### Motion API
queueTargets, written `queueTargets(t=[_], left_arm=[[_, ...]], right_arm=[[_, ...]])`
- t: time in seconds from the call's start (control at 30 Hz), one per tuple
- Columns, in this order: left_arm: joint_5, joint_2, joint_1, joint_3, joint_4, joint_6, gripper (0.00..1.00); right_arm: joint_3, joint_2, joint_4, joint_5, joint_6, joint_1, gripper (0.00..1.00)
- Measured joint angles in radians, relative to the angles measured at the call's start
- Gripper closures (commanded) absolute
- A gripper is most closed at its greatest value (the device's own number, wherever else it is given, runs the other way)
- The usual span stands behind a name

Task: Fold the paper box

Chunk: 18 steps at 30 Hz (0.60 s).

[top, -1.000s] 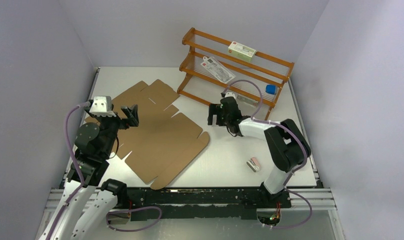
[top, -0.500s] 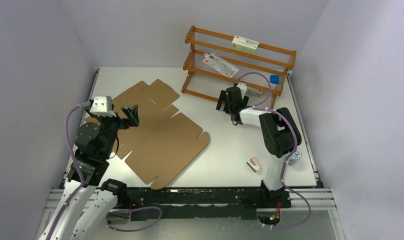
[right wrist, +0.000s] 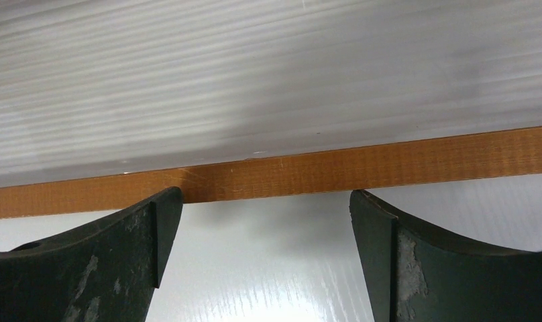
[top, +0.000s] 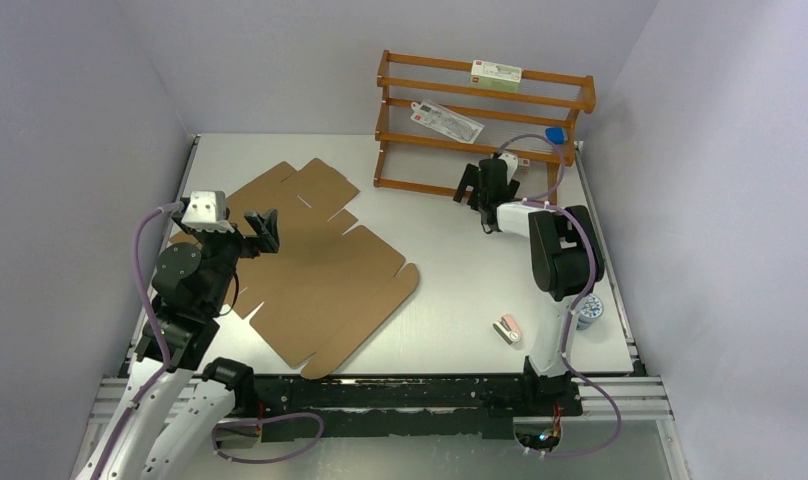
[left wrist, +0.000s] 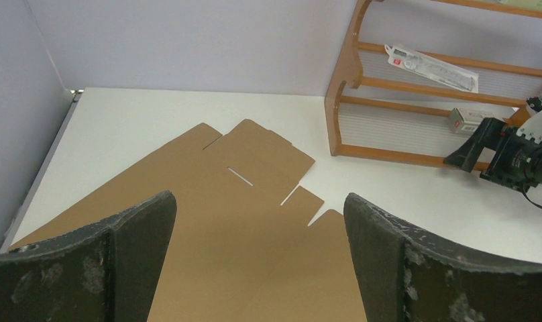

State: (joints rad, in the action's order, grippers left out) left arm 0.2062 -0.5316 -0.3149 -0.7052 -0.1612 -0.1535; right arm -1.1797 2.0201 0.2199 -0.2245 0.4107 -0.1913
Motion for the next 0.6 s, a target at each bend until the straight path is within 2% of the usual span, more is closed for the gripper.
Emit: queueTargets(t=[0.33,0.6], left_arm=[[-0.019,-0.028,0.0,0.002,0.0,0.0,0.0],[-0.021,-0.065,0.0,0.002,-0.001,-0.001,0.0]], right_arm=[[-0.115,0.083,0.0,0.043,-0.043,0.037,0.0],[-0.08,0.06,0.031,0.12,-0.104,0.041,0.0]])
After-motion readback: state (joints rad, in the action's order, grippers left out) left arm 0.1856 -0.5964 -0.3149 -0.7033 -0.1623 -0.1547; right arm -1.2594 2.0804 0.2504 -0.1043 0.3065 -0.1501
